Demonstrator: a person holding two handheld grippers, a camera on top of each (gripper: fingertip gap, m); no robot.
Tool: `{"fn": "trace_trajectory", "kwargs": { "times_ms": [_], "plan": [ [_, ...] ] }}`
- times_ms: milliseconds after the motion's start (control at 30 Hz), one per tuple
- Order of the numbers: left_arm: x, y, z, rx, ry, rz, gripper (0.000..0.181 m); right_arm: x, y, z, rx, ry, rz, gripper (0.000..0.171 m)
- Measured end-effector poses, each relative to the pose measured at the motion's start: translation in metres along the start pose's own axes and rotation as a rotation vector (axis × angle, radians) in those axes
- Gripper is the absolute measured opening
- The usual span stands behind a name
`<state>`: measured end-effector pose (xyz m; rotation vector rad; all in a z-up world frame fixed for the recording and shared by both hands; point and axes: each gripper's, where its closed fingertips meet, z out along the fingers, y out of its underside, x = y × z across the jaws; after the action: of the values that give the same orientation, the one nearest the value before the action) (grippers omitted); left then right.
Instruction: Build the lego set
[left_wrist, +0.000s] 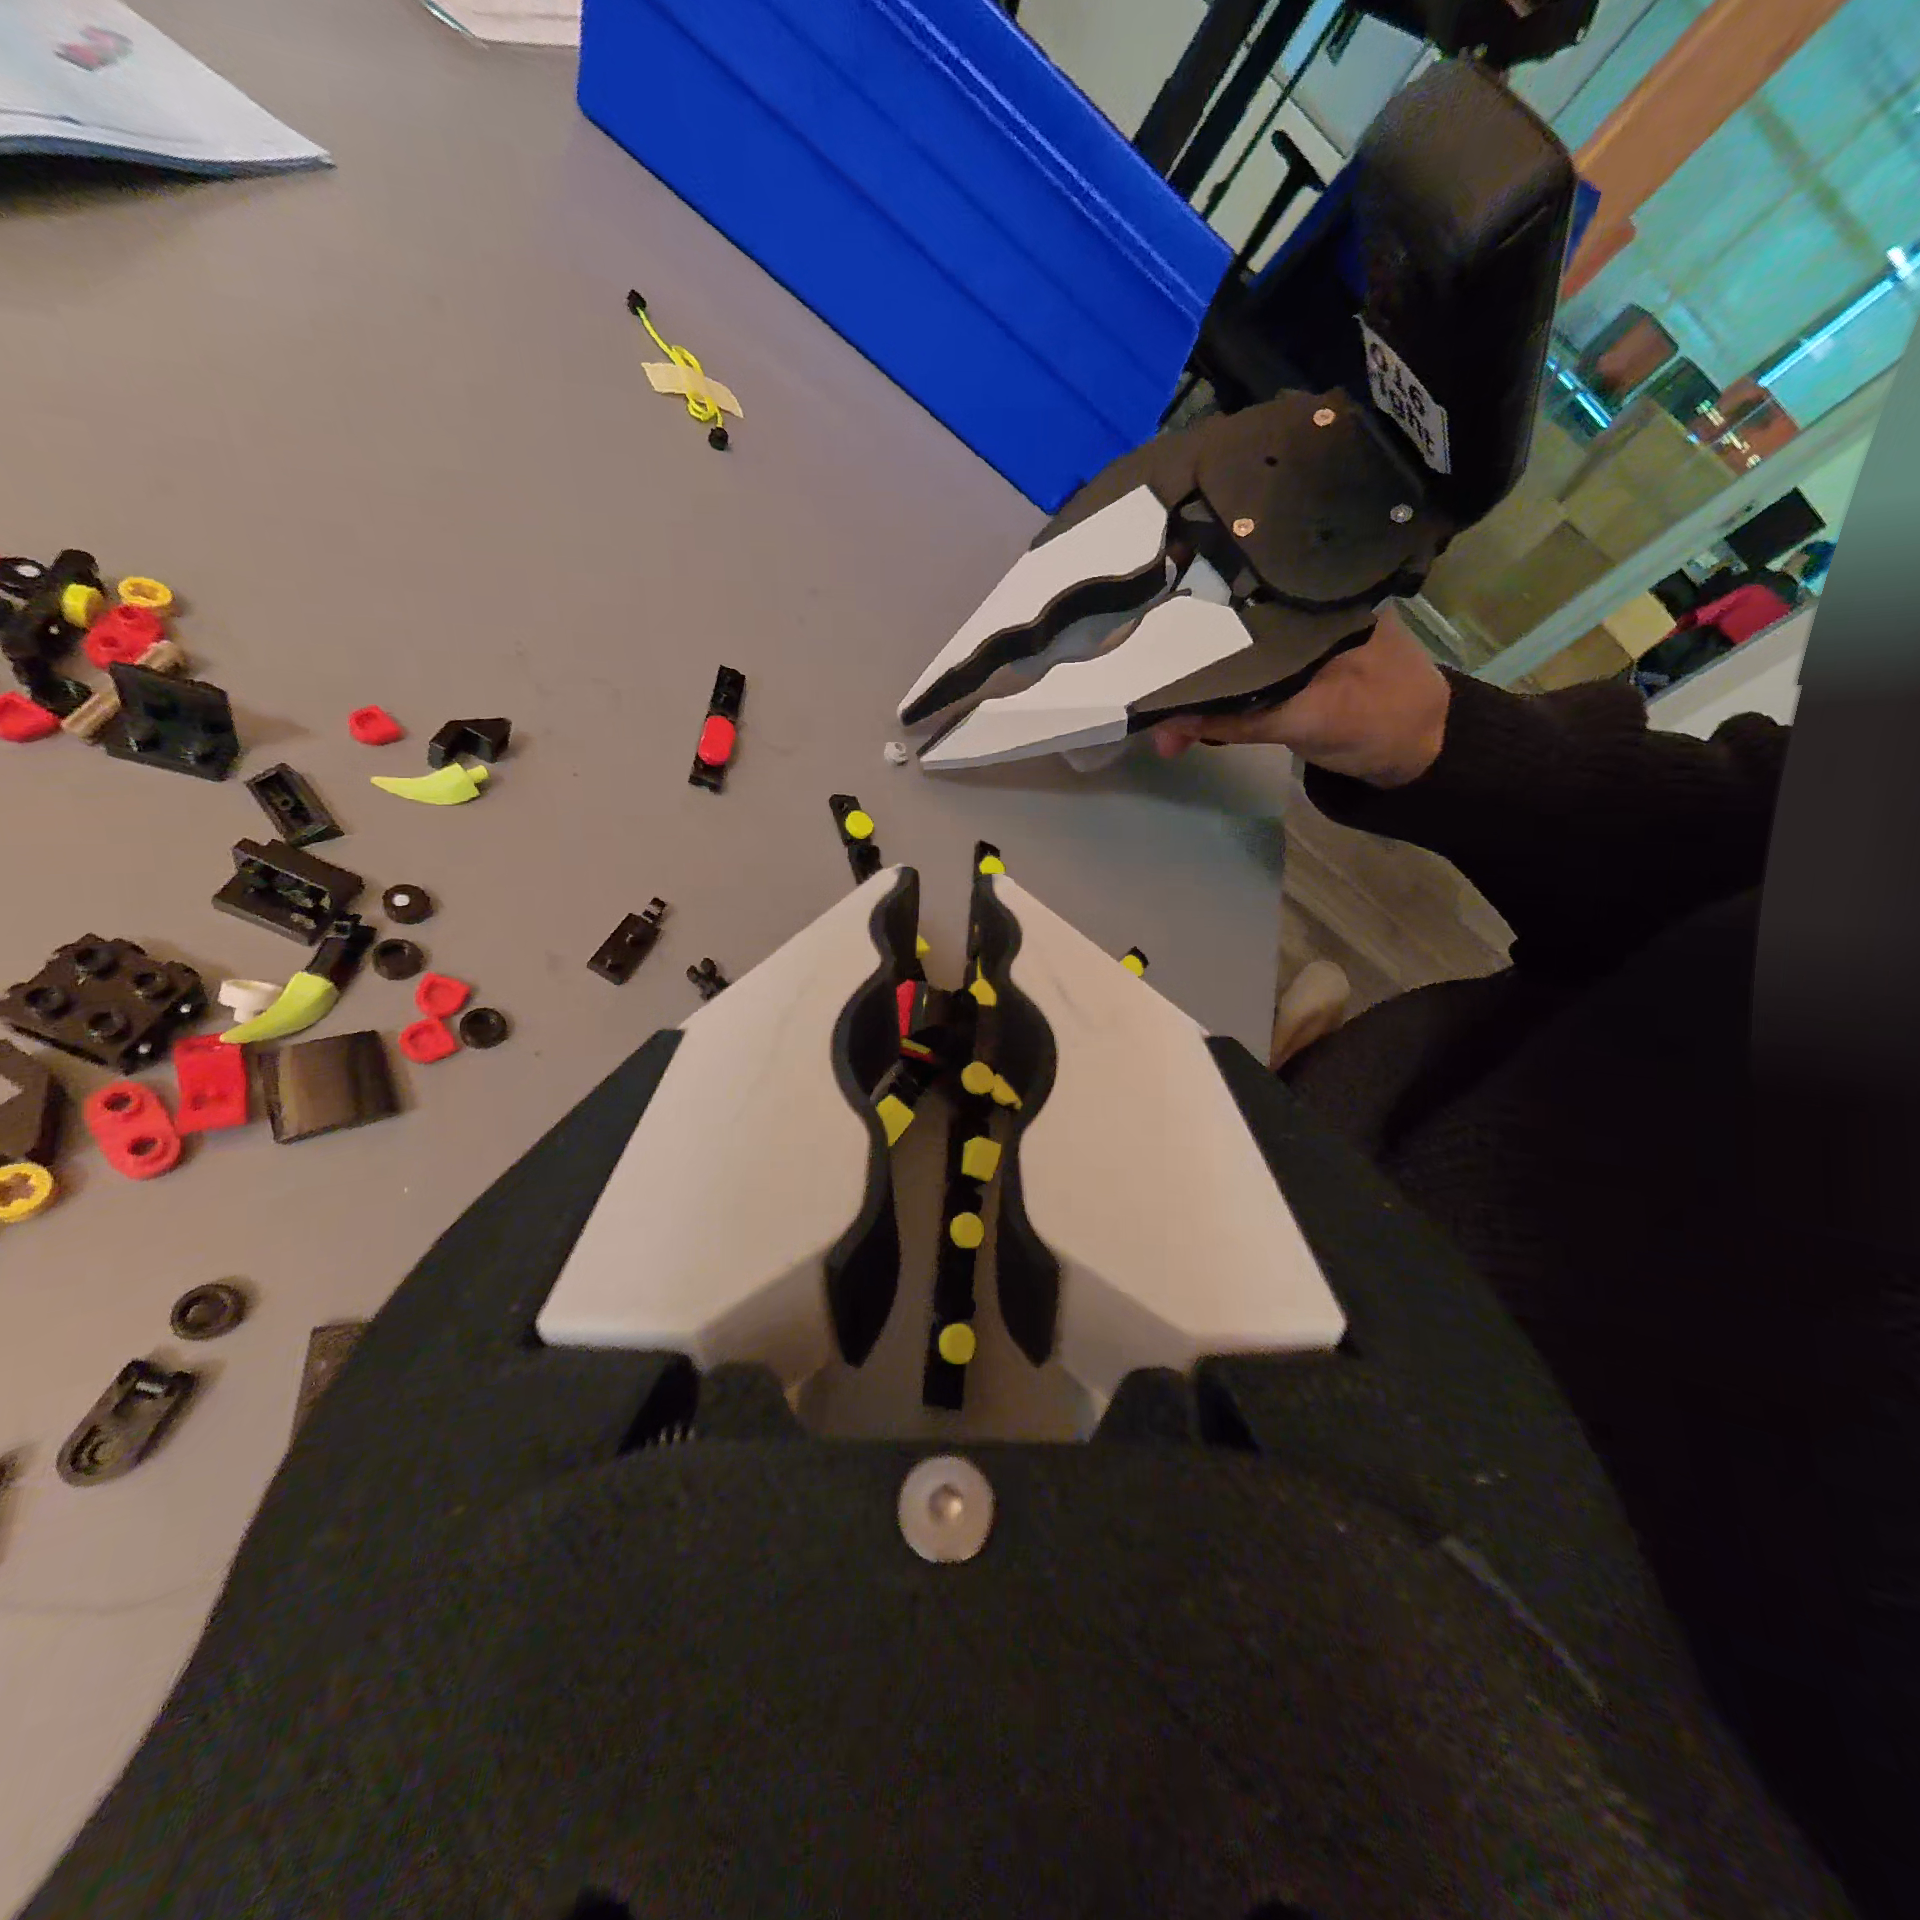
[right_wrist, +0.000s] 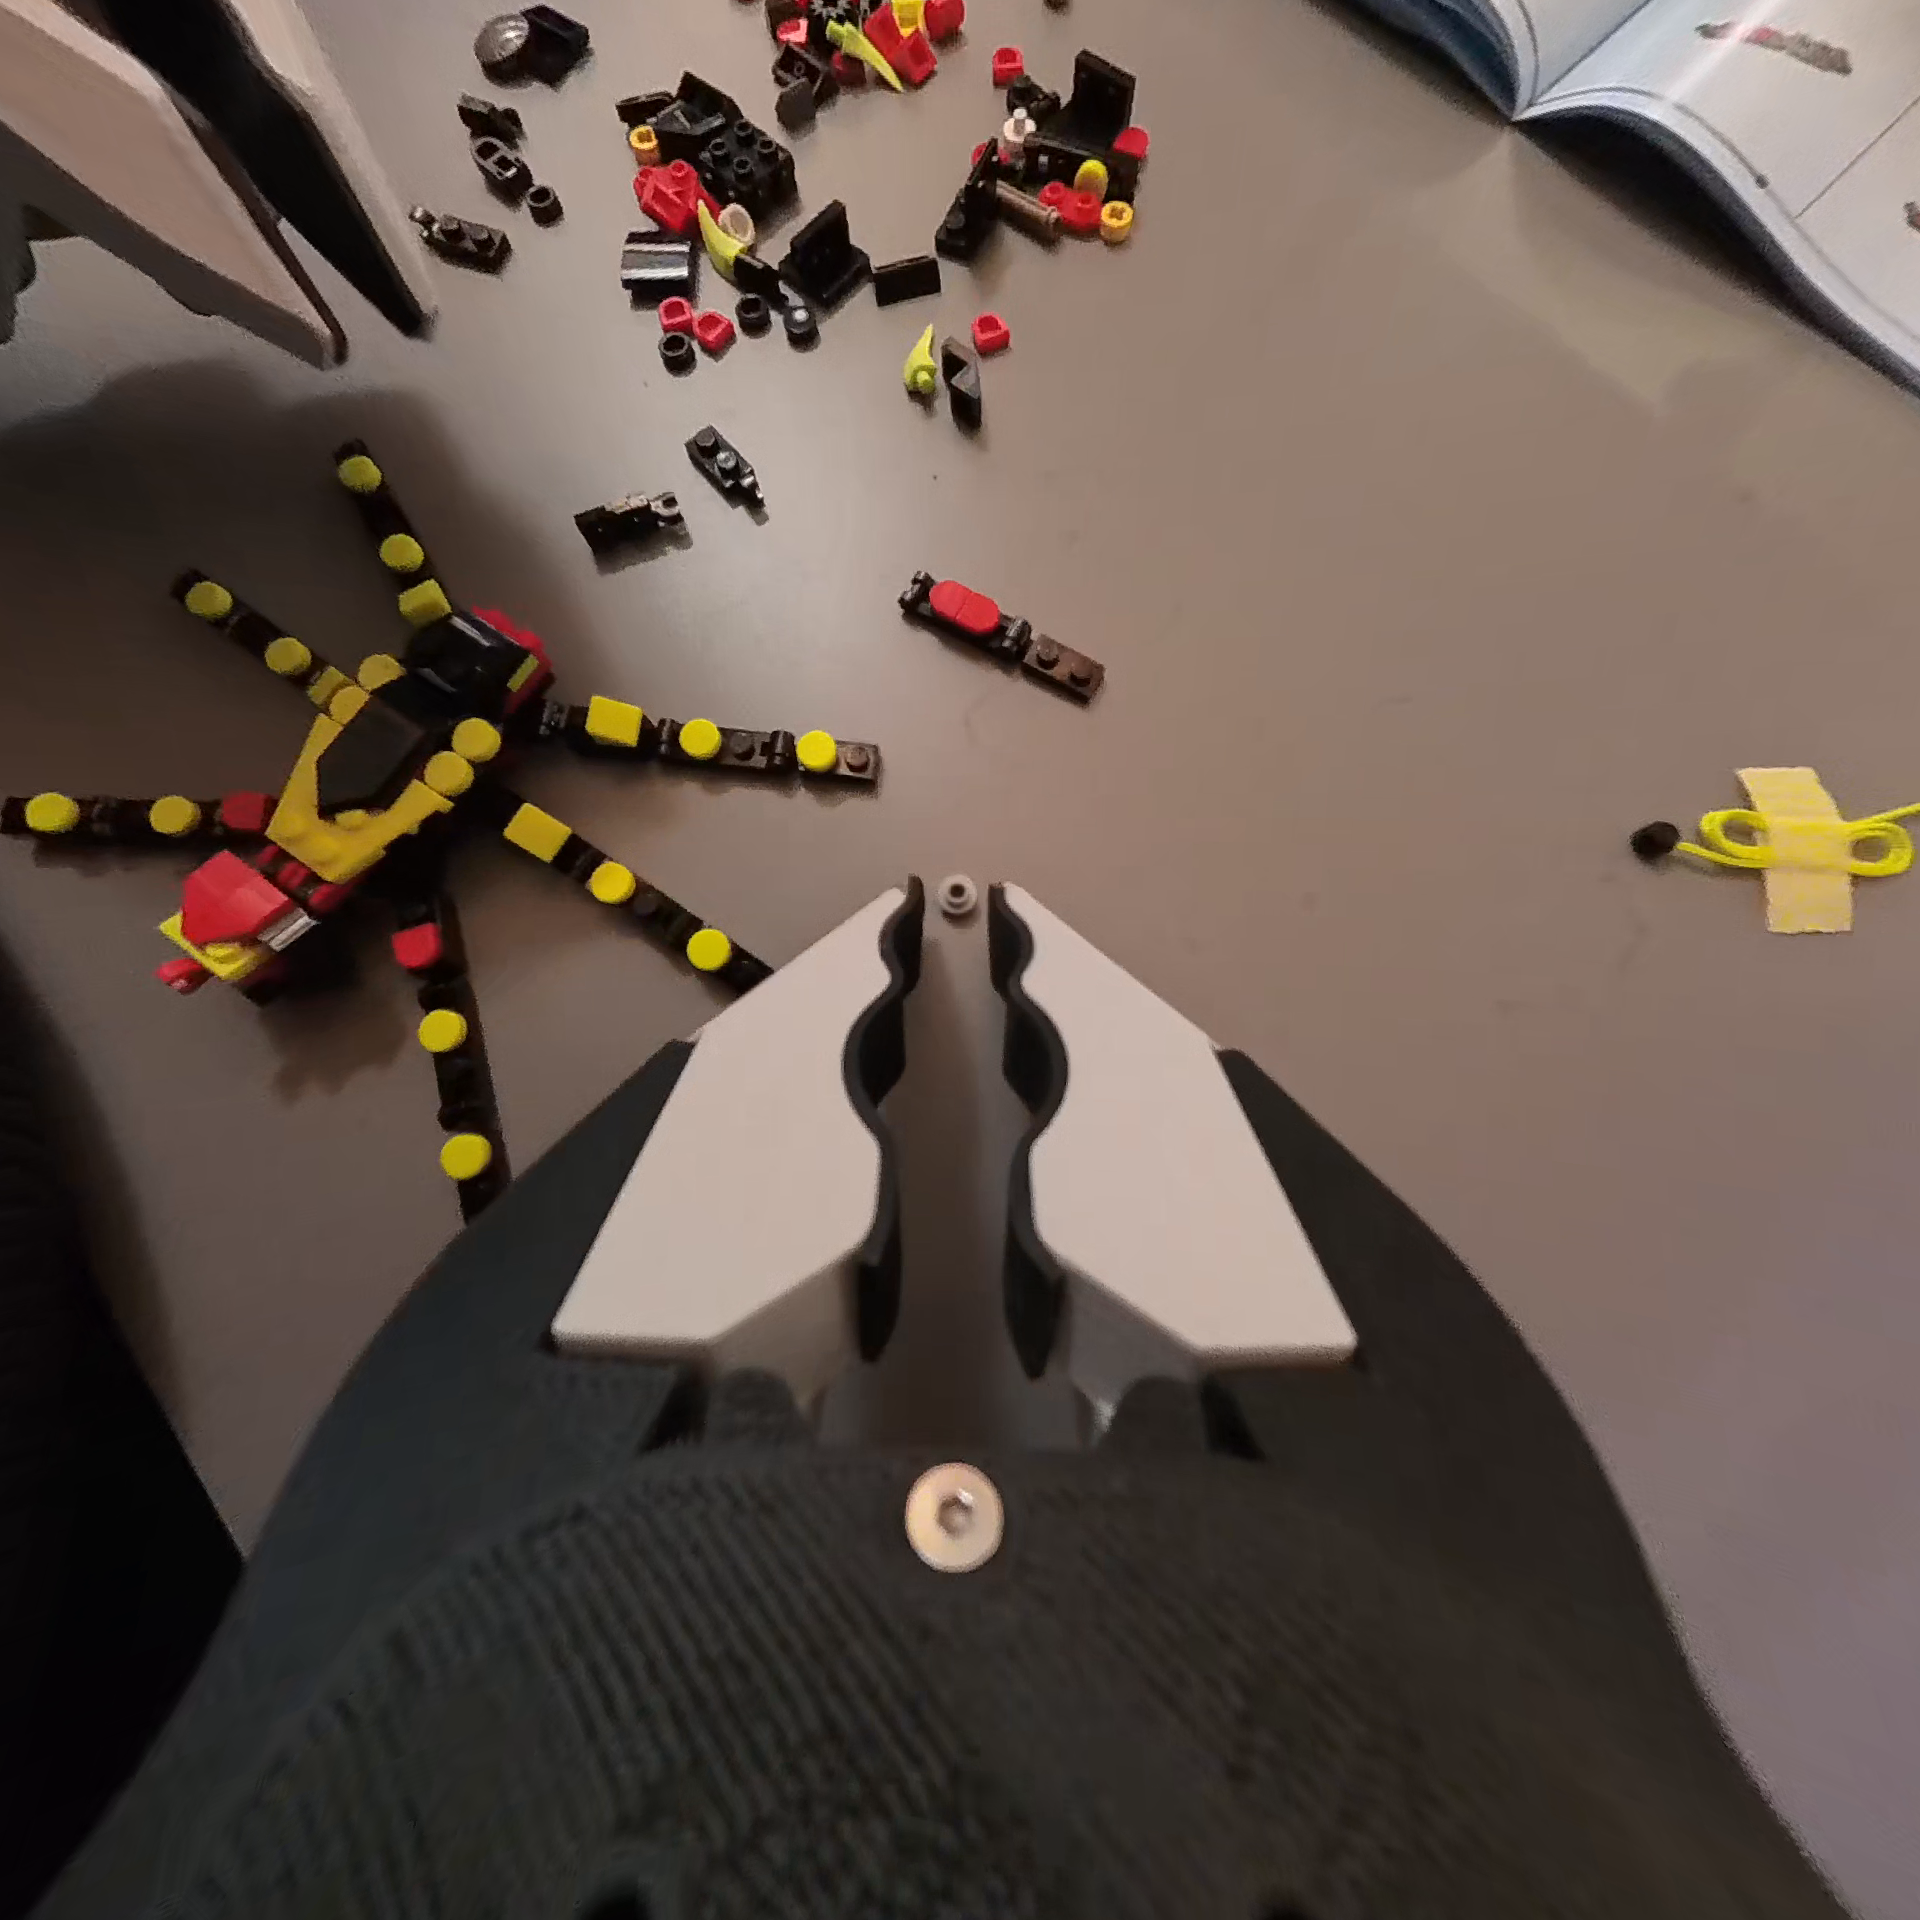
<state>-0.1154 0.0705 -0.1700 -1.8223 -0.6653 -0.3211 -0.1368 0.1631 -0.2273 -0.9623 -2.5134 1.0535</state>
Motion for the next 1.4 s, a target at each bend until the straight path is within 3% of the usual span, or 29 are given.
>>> {"fn": "trace_trajectory", "kwargs": {
  "times_ms": [767,1033,1400],
  "plan": [
    [-0.006,0.002,-0.001,0.006,-0.014,-0.031,0.009,0.0,-0.001,0.006,-0.019,-0.027,0.024,0.002],
    [-0.005,0.002,-0.001,0.005,-0.007,-0.036,0.009,0.01,-0.034,0.011,0.075,-0.056,0.016,0.002],
    [-0.014,0.004,-0.006,0.005,-0.017,-0.113,0.009,0.02,-0.046,0.029,0.09,-0.145,0.072,0.002]
  ]
}}
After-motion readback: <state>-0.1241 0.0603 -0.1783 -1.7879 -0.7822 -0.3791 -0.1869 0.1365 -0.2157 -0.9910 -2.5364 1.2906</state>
